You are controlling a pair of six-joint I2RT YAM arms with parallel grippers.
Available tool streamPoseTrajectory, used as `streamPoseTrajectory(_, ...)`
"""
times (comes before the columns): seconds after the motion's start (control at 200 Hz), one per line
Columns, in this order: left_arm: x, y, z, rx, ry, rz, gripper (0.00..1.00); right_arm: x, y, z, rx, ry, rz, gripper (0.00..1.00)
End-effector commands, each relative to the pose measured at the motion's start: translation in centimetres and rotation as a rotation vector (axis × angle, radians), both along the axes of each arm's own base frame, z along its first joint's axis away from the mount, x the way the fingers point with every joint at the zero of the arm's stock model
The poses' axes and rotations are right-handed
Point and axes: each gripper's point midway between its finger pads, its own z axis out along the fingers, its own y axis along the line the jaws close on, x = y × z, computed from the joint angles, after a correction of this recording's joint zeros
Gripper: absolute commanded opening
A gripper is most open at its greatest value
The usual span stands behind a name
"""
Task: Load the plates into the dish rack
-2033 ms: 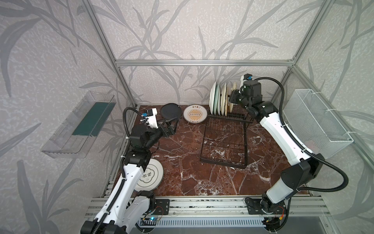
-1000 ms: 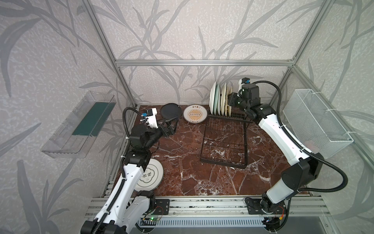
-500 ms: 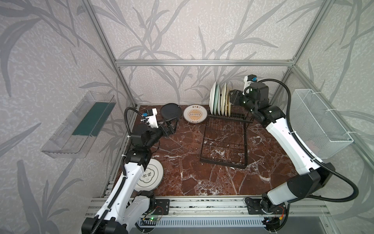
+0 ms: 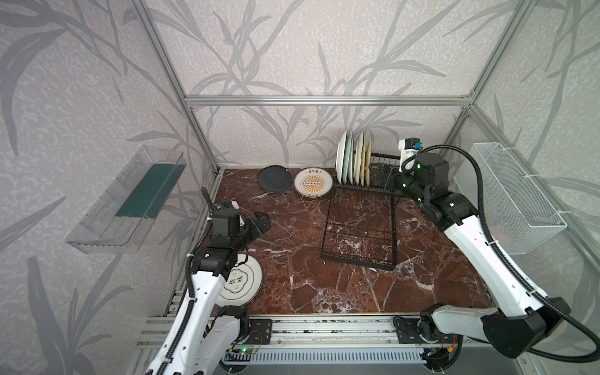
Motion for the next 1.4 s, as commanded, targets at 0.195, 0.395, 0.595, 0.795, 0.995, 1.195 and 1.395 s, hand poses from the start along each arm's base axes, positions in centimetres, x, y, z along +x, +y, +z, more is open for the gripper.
streamPoseTrajectory(0.195,-6.8,8.6,-6.6,-0.013,0.428,0.477,0.99,-2.5,3.7,-3.3,0.044,0.061,0.159,0.98)
streamPoseTrajectory(0.395,-9.0,12.2,-9.9,-0.061,0.468,0.708,0.99,-4.7,7.1,-6.1,0.04,0.116,0.26,0.99)
streamPoseTrajectory(0.595,-11.7,15.2,-12.0,-0.068,0.476,0.907,0.99,-6.2,9.1,-9.1,0.039,0.186,0.332,0.99)
streamPoseTrajectory(0.795,-13.3,16.9,-13.8,-0.088,0.472,1.033,0.99,-7.0,10.2,-10.7,0.046,0.229,0.369,0.99)
streamPoseTrajectory(0.995,-14.2,17.6,-16.2,-0.175,0.457,1.109,0.99,-7.1,10.6,-11.5,0.048,0.247,0.384,0.99)
streamPoseTrajectory(1.195,-13.5,17.1,-17.1,-0.235,0.45,1.068,0.99,-7.1,10.9,-11.9,0.049,0.259,0.393,0.99)
streamPoseTrajectory(1.395,-11.8,15.1,-17.8,-0.352,0.451,0.957,0.99,-6.9,11.3,-12.3,0.061,0.269,0.405,0.99)
